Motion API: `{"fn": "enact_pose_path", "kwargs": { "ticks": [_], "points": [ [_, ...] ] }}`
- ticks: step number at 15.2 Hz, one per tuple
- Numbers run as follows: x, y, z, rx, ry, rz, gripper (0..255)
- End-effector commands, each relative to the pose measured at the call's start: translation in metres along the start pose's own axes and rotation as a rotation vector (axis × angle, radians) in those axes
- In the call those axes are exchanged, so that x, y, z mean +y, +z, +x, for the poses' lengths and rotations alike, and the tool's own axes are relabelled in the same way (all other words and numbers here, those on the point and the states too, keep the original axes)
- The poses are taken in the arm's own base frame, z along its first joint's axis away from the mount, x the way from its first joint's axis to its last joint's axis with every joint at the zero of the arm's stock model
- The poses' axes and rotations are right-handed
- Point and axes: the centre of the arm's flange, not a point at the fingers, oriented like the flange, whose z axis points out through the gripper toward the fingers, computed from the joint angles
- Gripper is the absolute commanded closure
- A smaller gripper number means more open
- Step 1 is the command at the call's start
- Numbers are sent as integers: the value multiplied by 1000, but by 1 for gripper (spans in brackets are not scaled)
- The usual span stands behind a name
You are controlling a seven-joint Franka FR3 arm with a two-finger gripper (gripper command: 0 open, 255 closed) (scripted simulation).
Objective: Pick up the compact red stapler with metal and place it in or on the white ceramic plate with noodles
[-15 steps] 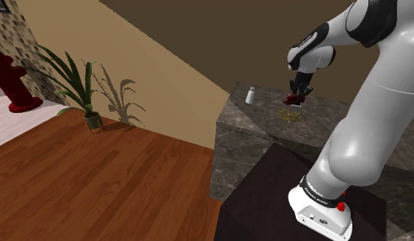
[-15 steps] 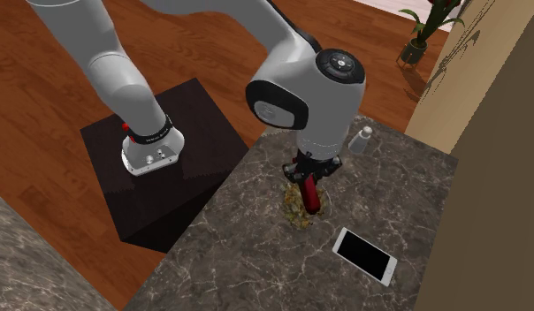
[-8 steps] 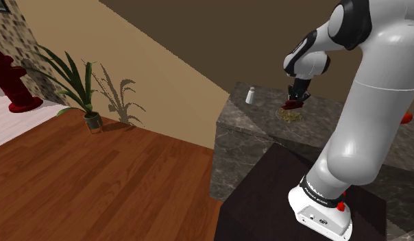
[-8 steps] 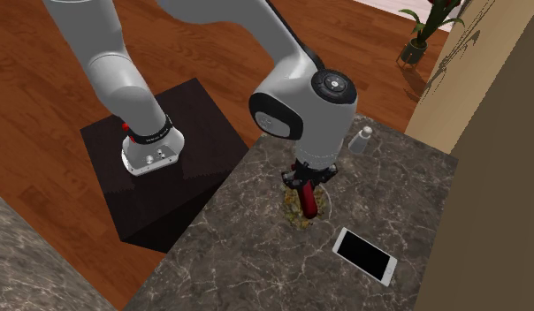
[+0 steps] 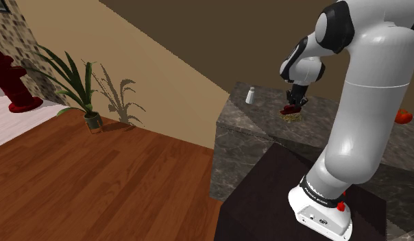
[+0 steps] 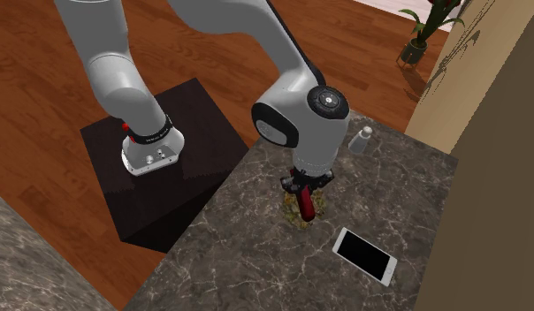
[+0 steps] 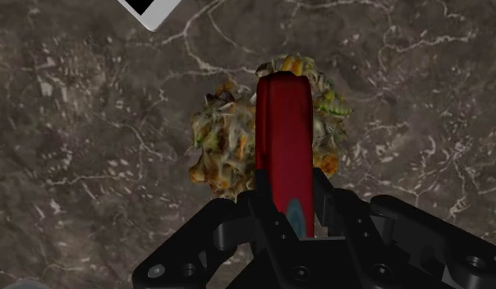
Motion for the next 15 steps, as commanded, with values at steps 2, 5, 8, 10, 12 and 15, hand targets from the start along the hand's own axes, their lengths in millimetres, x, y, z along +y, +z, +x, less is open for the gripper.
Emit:
{"fn": "enact_pose_path", "kwargs": {
  "ticks": [2,5,8,10,12,15],
  "points": [
    [0,1,0,0,0,0,255],
    [0,1,0,0,0,0,255],
    [0,1,0,0,0,0,0],
    [0,1,0,0,0,0,0],
    [0,-12,0,0,0,0,0],
    [0,-49,0,0,0,0,0]
  ]
}}
